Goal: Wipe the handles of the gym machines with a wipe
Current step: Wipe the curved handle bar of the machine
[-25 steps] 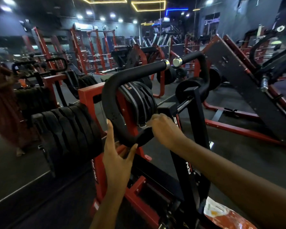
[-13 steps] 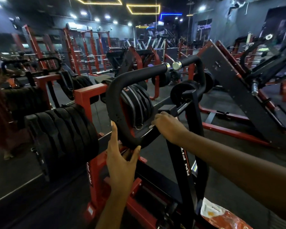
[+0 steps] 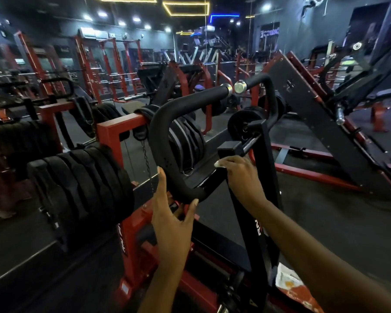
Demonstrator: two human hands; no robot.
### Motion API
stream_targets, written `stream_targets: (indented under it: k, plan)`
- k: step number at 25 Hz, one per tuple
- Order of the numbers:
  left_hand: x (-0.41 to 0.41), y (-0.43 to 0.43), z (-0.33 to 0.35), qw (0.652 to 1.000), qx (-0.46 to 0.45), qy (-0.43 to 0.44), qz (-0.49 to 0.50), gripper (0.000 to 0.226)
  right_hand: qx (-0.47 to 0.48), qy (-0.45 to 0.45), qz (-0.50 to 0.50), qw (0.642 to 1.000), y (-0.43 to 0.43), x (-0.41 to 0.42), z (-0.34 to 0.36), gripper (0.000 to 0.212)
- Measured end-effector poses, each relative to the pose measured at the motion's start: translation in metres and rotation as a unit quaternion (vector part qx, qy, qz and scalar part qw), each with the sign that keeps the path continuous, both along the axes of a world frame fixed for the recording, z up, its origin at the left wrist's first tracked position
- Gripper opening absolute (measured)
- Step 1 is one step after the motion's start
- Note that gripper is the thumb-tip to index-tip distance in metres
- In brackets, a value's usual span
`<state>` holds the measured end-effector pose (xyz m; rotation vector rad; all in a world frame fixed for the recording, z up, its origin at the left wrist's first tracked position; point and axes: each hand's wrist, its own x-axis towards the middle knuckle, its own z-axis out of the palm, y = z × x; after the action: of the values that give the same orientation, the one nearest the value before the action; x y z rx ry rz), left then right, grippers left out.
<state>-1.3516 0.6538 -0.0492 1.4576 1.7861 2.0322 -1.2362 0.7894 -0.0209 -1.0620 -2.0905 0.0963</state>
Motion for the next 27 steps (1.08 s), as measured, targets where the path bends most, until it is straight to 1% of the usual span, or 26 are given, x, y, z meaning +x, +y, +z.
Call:
stream_targets:
  k: [2, 4, 7, 10, 11, 14, 17, 19, 22, 24, 27]
  plan:
    - [-0.005, -0.003, -0.002, 1.0, -0.005, 0.025, -0.007, 0.094, -0.043, 0.093, -0.005, 0.995, -0.024, -0.01, -0.016, 0.027]
    - [-0.01, -0.007, -0.002, 0.999, -0.013, 0.034, -0.028, 0.084, -0.051, 0.151, -0.03, 0.987, -0.052, -0.023, -0.023, 0.03]
    - [-0.016, -0.014, 0.006, 0.996, -0.017, -0.002, -0.086, 0.073, -0.096, 0.244, -0.031, 0.965, -0.097, -0.044, -0.031, 0.034]
    - [-0.029, -0.015, 0.017, 0.991, -0.011, -0.028, -0.131, 0.064, -0.12, 0.324, -0.03, 0.938, -0.122, -0.053, -0.03, 0.031]
    - [-0.036, -0.012, 0.022, 0.988, -0.013, -0.047, -0.15, 0.061, -0.12, 0.352, -0.041, 0.927, -0.12, -0.052, -0.029, 0.029]
    - [-0.056, -0.002, 0.036, 0.969, -0.038, -0.092, -0.225, 0.048, -0.143, 0.426, -0.122, 0.885, -0.108, -0.053, -0.028, 0.023]
    - [-0.065, 0.0, 0.04, 0.954, -0.054, -0.102, -0.275, 0.047, -0.164, 0.469, -0.152, 0.855, -0.112, -0.07, -0.03, 0.024]
    - [-0.068, 0.001, 0.039, 0.948, -0.051, -0.105, -0.295, 0.048, -0.156, 0.486, -0.148, 0.847, -0.125, -0.083, -0.028, 0.028]
    - [-0.07, 0.003, 0.038, 0.945, -0.049, -0.11, -0.304, 0.049, -0.114, 0.474, -0.108, 0.866, -0.145, -0.091, -0.025, 0.032]
    - [-0.069, 0.002, 0.037, 0.951, -0.044, -0.094, -0.291, 0.048, -0.071, 0.464, -0.08, 0.879, -0.148, -0.087, -0.02, 0.033]
    - [-0.066, 0.001, 0.03, 0.957, -0.02, -0.076, -0.278, 0.053, -0.023, 0.466, -0.079, 0.881, -0.14, -0.082, -0.021, 0.033]
